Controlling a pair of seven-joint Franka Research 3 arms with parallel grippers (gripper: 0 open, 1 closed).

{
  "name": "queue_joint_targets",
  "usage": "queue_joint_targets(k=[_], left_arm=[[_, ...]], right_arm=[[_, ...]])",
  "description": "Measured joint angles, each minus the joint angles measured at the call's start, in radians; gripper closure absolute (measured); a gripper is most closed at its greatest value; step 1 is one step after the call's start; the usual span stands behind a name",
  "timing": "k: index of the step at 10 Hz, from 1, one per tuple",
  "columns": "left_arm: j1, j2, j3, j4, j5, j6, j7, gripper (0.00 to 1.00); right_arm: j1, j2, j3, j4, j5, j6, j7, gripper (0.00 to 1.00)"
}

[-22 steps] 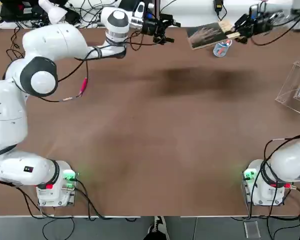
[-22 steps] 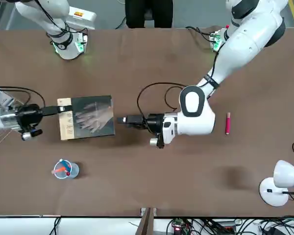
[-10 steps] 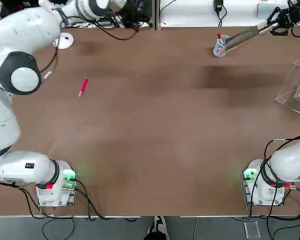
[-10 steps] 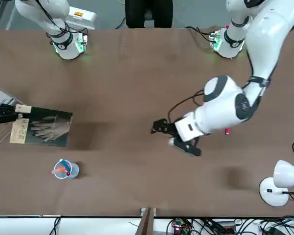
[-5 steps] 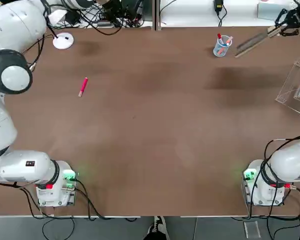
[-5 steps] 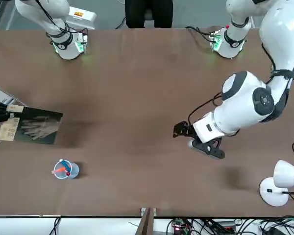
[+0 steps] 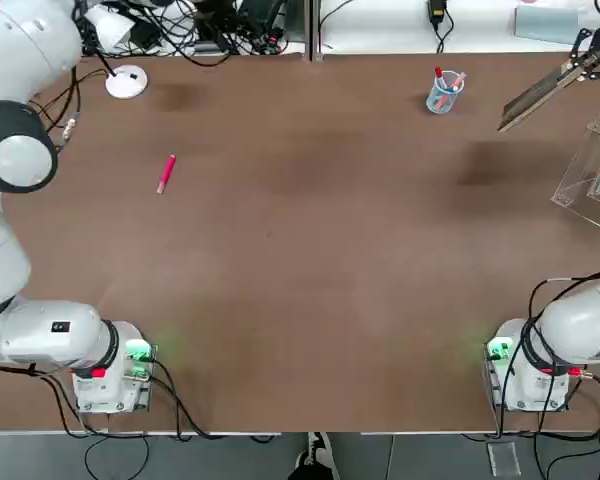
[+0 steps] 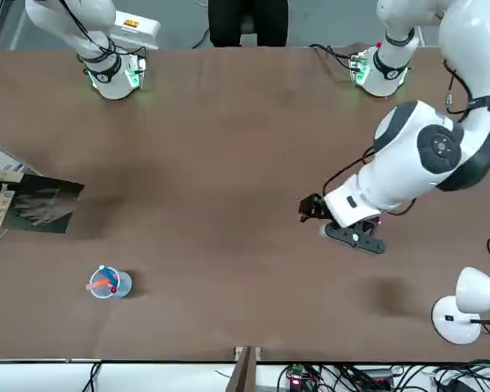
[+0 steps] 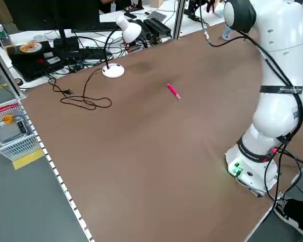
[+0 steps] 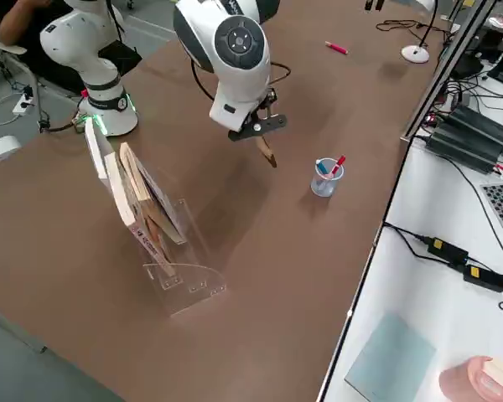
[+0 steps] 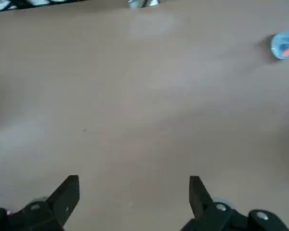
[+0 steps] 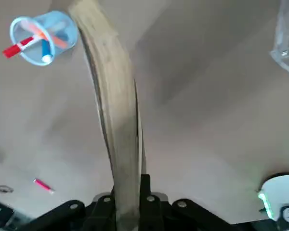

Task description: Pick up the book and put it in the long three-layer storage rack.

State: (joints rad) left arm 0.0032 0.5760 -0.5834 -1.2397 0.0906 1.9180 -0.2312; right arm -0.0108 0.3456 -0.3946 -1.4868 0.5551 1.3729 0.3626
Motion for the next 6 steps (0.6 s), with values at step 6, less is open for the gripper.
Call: queue_joint_targets(k=[6], left_arm=[[0.017, -0.117, 0.142, -0.075, 0.001, -0.047, 0.094, 0.0]], right_arm=[[-0.008, -0.005, -0.073, 0.023, -0.046, 0.0, -0.094, 0.85]])
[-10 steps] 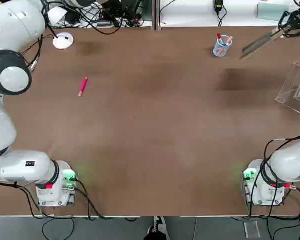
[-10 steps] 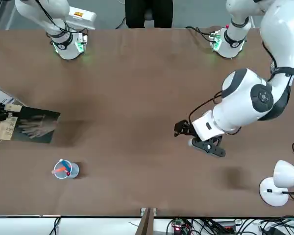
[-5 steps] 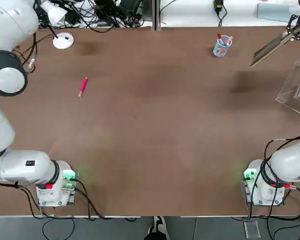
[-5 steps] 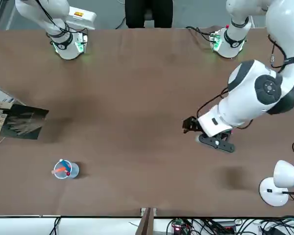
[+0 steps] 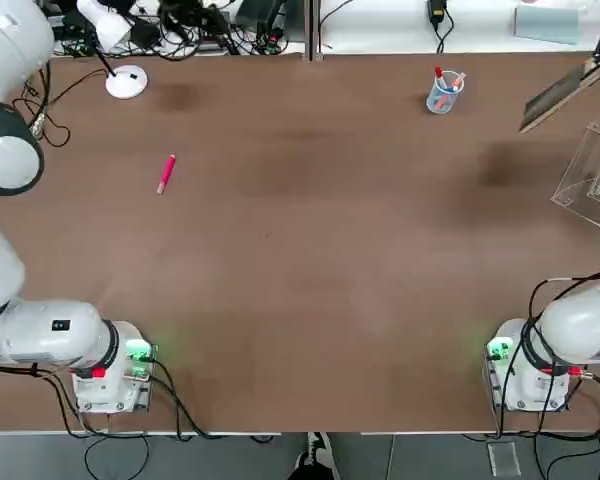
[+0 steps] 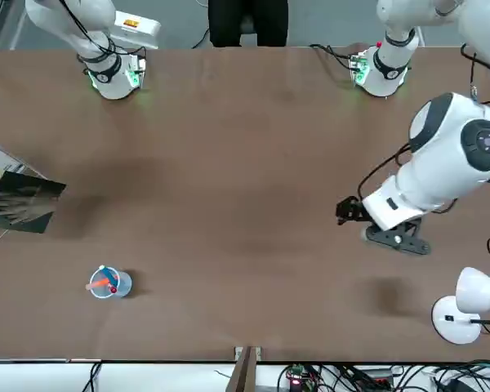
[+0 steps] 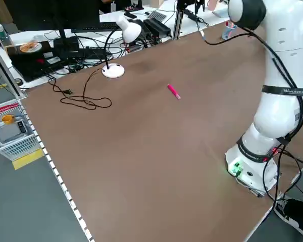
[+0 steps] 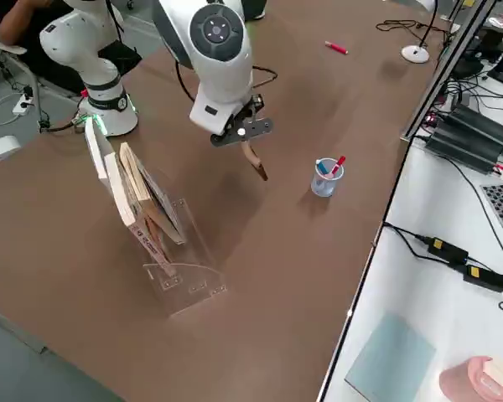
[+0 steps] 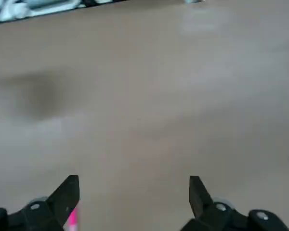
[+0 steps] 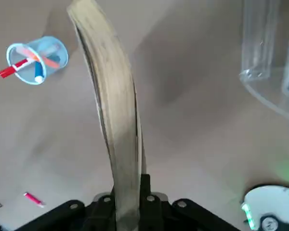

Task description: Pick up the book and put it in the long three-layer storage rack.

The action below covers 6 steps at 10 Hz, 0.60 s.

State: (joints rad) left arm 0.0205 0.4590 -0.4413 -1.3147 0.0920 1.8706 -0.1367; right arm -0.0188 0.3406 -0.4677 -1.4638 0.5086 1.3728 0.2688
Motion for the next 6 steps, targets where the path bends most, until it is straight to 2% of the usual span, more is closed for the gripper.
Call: queue_joint_targets(k=[4, 6], left_arm=[[0.017, -0.078, 0.127, -0.063, 0.0, -0.001, 0.054, 0.0], [0.054, -0.116, 0.142, -0.112, 0.0, -0.002, 0.095, 0.0]], right_arm=[[-0.004, -0.001, -0.037, 0.001, -0.047, 0.004, -0.099, 0.85], [-0.004, -0.001, -0.041, 0.001, -0.104, 0.028, -0.128, 0.85]])
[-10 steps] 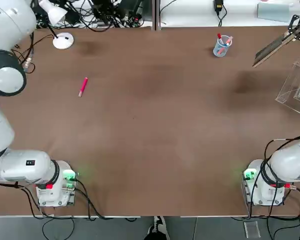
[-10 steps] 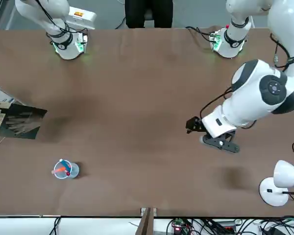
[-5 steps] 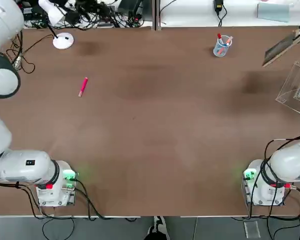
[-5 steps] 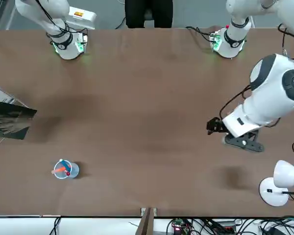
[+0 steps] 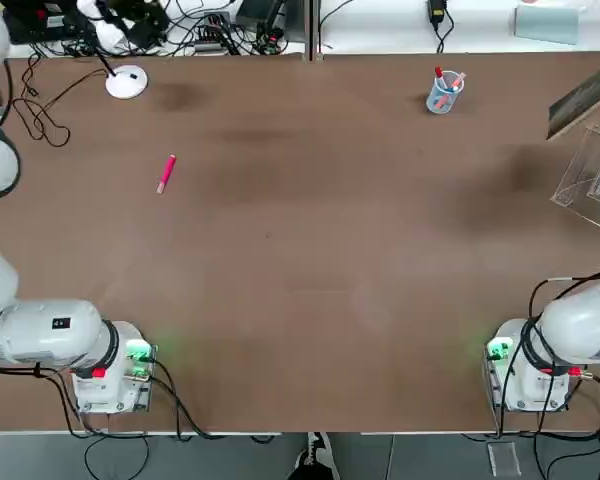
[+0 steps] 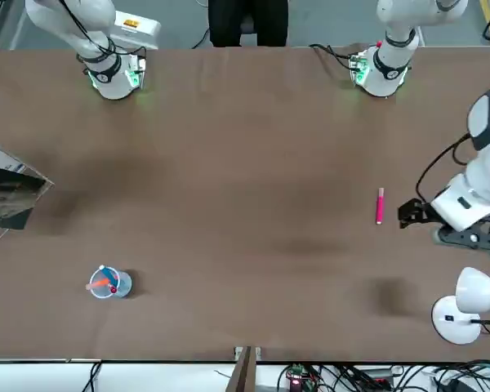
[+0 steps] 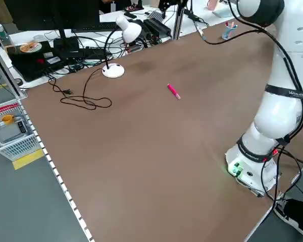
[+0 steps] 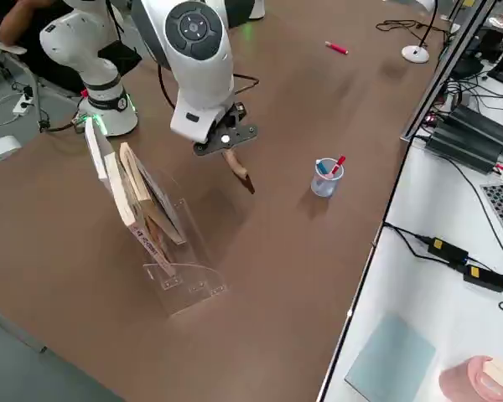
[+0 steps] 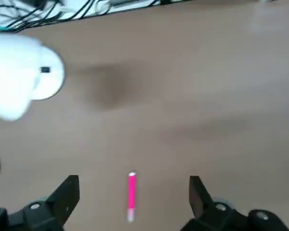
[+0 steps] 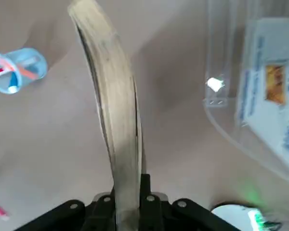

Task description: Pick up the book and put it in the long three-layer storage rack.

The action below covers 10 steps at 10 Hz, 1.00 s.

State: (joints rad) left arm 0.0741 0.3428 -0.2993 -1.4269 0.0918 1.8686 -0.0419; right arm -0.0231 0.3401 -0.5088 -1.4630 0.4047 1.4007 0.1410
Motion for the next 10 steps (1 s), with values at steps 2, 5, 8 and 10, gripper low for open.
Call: queue_joint_targets(k=[2, 5, 8, 10], left_arm=[[0.019, -0.043, 0.001, -0.052, 0.0, -0.001, 0.013, 0.0], [0.027, -0.105, 0.002, -0.09, 0.0, -0.053, 0.004, 0.0], [0.064, -0.164, 0.002, -0.117, -0.014, -0.129, -0.01, 0.0], [0.093, -0.195, 0.002, -0.139, -0.035, -0.141, -0.016, 0.0]], right_arm=[[-0.001, 0.0, -0.007, 0.0, -0.035, 0.011, -0.04, 0.85], [-0.003, 0.0, -0.026, 0.0, -0.066, 0.018, -0.081, 0.85], [-0.006, 0.001, -0.032, -0.002, -0.1, 0.039, -0.099, 0.85], [-0.006, 0.001, -0.039, -0.003, -0.102, 0.038, -0.096, 0.85]])
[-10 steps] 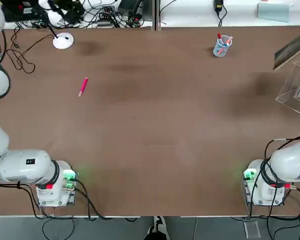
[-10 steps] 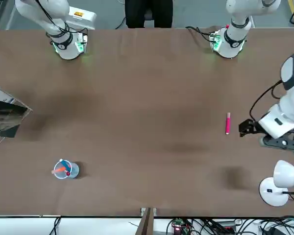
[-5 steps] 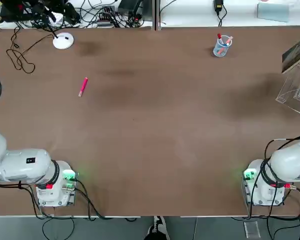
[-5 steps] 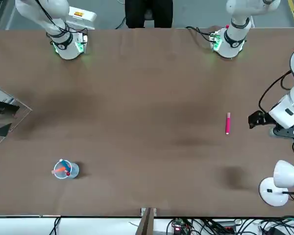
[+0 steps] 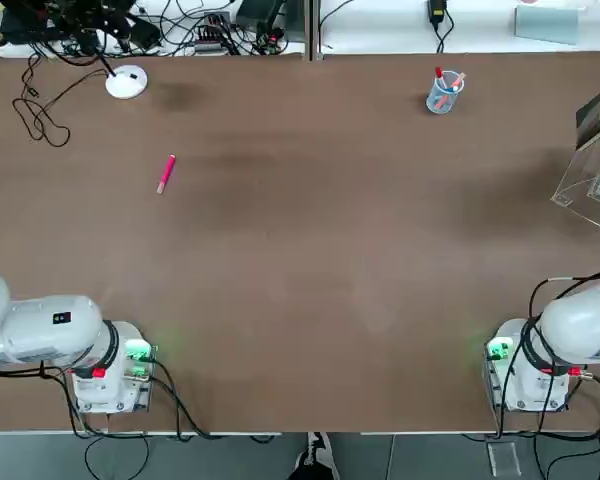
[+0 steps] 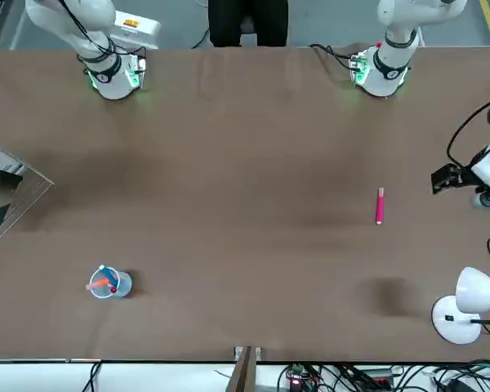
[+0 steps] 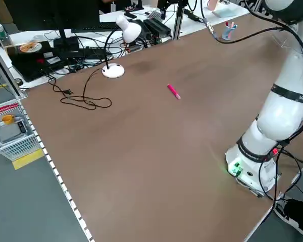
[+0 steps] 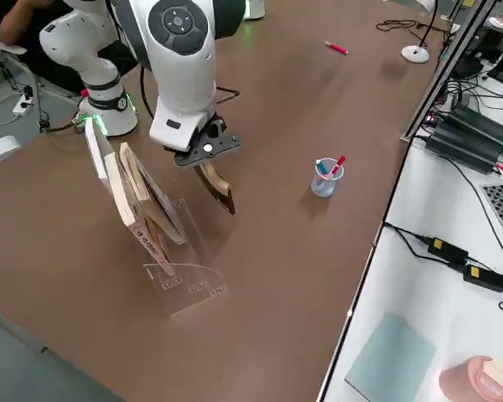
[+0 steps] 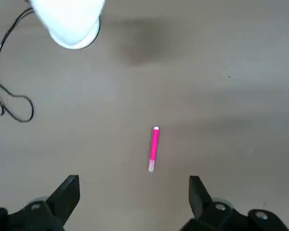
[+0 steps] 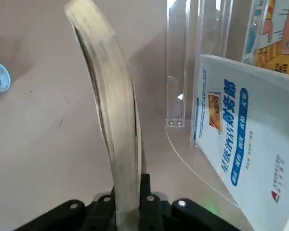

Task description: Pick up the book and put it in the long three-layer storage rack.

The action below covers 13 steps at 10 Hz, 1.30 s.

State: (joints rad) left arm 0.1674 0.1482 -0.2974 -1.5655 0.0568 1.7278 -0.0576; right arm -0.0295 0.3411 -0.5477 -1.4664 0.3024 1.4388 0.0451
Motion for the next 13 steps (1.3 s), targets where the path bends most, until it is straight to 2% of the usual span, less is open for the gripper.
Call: queue_joint_targets(k=[7, 8, 11, 13], left_arm=[[0.008, -0.065, 0.0, -0.037, -0.004, -0.001, -0.029, 0.0], [-0.009, -0.072, 0.016, -0.044, -0.004, -0.001, -0.031, 0.0], [-0.135, -0.088, 0.163, -0.069, -0.007, -0.001, -0.035, 0.0], [-0.152, -0.09, 0.194, -0.077, -0.009, -0.001, -0.035, 0.0]], right_arm=[[-0.001, 0.013, -0.014, -0.013, 0.008, -0.084, 0.103, 0.85], [-0.001, 0.016, -0.016, -0.014, 0.008, -0.088, 0.104, 0.85], [-0.006, 0.025, -0.032, -0.015, 0.004, -0.091, 0.094, 0.85], [-0.016, 0.038, -0.038, -0.017, -0.011, -0.091, 0.071, 0.85]])
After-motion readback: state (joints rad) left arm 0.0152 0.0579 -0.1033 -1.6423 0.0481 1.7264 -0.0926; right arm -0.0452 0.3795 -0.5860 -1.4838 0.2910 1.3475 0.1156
